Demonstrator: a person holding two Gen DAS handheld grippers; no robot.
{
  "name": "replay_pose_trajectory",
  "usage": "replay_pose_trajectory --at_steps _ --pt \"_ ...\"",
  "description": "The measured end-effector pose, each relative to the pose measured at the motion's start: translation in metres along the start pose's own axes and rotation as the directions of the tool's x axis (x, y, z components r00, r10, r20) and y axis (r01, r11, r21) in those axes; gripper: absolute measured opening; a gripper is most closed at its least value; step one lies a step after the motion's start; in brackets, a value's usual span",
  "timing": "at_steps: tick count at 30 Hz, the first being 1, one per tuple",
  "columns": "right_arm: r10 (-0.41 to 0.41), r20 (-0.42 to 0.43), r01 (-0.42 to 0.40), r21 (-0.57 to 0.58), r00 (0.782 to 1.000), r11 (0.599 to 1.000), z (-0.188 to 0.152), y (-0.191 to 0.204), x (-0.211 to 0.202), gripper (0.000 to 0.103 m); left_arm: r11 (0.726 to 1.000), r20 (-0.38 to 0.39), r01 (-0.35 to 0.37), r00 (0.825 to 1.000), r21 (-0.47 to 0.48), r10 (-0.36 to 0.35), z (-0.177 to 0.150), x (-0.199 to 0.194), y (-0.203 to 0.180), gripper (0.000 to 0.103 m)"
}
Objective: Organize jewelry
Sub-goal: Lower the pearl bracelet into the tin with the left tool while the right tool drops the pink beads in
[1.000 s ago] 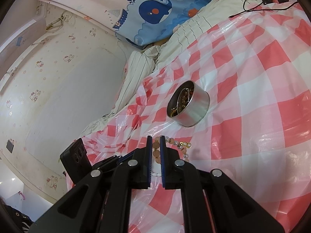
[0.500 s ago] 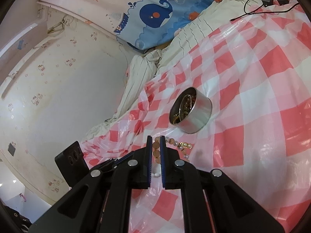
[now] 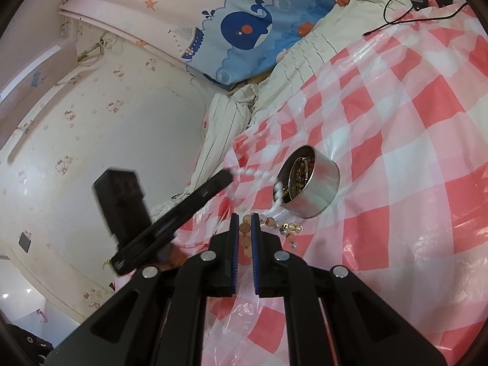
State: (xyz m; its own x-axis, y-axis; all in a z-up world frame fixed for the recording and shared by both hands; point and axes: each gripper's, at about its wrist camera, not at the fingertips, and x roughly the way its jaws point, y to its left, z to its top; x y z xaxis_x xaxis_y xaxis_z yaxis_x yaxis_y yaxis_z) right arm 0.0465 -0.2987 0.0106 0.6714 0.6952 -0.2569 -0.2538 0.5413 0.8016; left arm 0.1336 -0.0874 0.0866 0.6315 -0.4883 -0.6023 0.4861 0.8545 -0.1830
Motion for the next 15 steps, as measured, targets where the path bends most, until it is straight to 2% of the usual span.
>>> replay_pose_trajectory --at_steps 3,4,6,8,10,15 --pt "-0.001 0.013 0.001 -0.008 1.000 1.000 0.005 0.003 0.001 0.008 0.997 -0.075 -0.055 0.996 -0.057 0.051 -0.001 0.042 0.018 0.007" --pt "0.000 0.016 0.000 -0.008 1.000 1.000 0.007 0.003 0.003 0.008 0.993 -0.124 -0.096 0.988 -0.068 0.087 -0.004 0.059 0.027 0.007" --pt "0.004 0.016 -0.004 -0.007 1.000 1.000 0.012 0.003 0.008 0.008 0.989 -0.152 -0.106 0.984 -0.108 0.089 -0.010 0.065 0.040 0.007" --pt "0.013 0.012 -0.013 -0.009 1.000 1.000 0.019 0.005 0.018 0.008 0.987 -0.126 -0.089 0.989 -0.130 0.072 -0.015 0.053 0.048 0.011" --pt "0.021 0.005 -0.021 -0.020 1.000 1.000 0.026 0.008 0.028 0.008 0.987 -0.097 -0.084 0.993 -0.136 0.071 -0.019 0.033 0.054 0.023" --pt "0.064 -0.006 -0.064 -0.025 0.998 0.998 0.046 0.011 0.067 0.008 0.991 -0.069 -0.082 0.995 -0.108 0.075 -0.033 -0.004 0.060 0.037"
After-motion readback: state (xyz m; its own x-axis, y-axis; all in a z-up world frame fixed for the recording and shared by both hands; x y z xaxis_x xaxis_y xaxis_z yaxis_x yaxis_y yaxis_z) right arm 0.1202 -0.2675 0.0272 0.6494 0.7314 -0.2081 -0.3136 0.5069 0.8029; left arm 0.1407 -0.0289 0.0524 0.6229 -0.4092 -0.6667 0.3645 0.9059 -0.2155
